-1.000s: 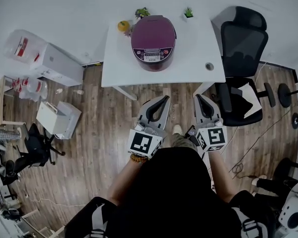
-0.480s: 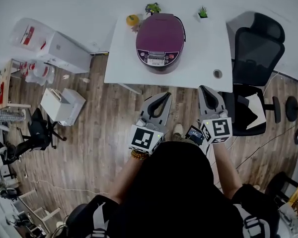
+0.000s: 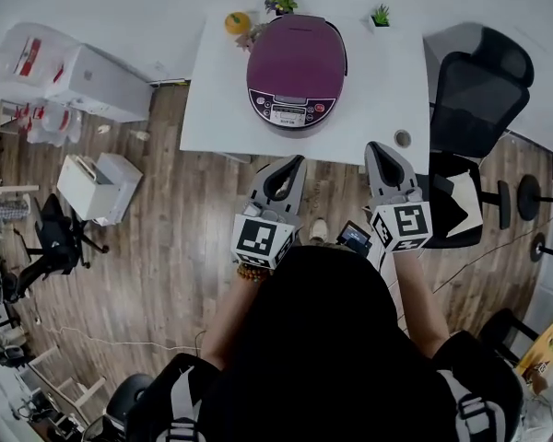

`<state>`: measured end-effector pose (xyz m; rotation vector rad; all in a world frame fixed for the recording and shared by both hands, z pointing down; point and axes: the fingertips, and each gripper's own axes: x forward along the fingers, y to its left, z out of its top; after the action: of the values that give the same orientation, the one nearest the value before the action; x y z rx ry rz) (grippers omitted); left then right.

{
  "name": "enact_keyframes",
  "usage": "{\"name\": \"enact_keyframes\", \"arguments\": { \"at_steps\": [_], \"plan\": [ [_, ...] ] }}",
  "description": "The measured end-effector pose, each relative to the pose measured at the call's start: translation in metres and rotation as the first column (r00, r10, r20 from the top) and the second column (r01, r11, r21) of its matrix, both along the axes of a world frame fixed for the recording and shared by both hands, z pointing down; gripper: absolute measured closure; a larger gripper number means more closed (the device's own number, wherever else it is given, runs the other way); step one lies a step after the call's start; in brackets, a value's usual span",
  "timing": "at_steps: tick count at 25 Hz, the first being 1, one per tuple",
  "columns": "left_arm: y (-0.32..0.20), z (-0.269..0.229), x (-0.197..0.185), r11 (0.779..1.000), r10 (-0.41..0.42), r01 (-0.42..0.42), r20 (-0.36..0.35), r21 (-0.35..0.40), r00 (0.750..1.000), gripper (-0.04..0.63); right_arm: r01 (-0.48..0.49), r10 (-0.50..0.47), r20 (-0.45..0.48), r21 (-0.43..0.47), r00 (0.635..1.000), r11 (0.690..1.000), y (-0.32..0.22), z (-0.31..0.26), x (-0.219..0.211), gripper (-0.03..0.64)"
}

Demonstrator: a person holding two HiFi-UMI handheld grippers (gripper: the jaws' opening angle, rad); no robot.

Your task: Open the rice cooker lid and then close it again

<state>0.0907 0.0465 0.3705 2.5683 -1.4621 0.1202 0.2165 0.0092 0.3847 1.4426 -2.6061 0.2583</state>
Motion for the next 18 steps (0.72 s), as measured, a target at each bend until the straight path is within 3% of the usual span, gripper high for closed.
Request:
{"name": "enact_keyframes", "arguments": {
  "at_steps": [10, 18],
  "plan": [
    [-0.084, 0.016, -0.057, 0.998, 0.062, -0.062, 0.010, -0.030, 0.998, 0.572, -0.056, 0.057, -0.026, 0.022, 0.998, 0.998, -0.070, -0.021, -0.047, 0.588],
    [-0.130, 0.036, -0.083, 0.989, 0.143, -0.143, -0.013, -0.046, 0.990, 0.572, -0.111, 0.110, -0.104, 0.000, 0.988, 0.994, -0.106, -0.016, -0.077, 0.588]
  ]
}}
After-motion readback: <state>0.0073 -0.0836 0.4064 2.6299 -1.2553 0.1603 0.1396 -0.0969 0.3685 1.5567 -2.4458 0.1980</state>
